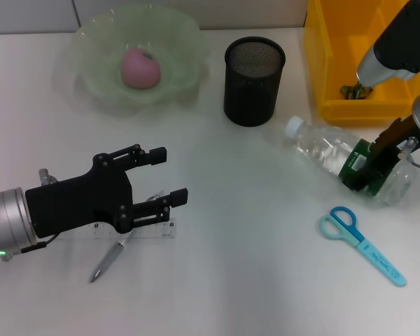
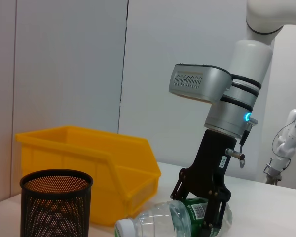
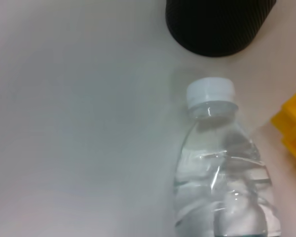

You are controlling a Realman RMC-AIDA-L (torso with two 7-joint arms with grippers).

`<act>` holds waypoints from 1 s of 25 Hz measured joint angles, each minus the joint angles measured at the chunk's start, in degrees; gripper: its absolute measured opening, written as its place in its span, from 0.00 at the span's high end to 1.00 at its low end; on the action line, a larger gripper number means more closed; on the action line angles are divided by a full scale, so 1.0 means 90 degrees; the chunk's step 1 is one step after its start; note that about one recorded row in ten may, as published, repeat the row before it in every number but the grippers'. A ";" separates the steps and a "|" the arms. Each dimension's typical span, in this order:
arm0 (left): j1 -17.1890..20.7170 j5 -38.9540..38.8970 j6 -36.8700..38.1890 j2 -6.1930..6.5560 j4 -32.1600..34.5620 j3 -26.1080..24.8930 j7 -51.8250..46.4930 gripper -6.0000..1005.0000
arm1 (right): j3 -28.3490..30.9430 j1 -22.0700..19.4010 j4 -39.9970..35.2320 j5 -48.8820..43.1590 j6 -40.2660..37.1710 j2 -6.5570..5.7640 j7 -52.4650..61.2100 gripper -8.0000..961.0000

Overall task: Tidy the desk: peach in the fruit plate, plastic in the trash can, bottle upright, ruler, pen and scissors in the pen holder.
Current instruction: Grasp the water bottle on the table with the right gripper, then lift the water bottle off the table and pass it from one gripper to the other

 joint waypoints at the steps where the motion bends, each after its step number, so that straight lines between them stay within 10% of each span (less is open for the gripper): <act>1: 0.0002 0.0000 0.0002 0.0000 0.0000 0.0000 0.0000 0.30 | 0.0000 -0.0002 -0.0002 0.0006 0.0001 0.0000 -0.0003 0.19; 25: 0.0031 -0.0009 0.0059 0.0000 0.0000 -0.0039 0.0000 0.31 | 0.0014 -0.0858 -0.1067 0.1074 -0.0180 -0.0018 -0.0439 0.21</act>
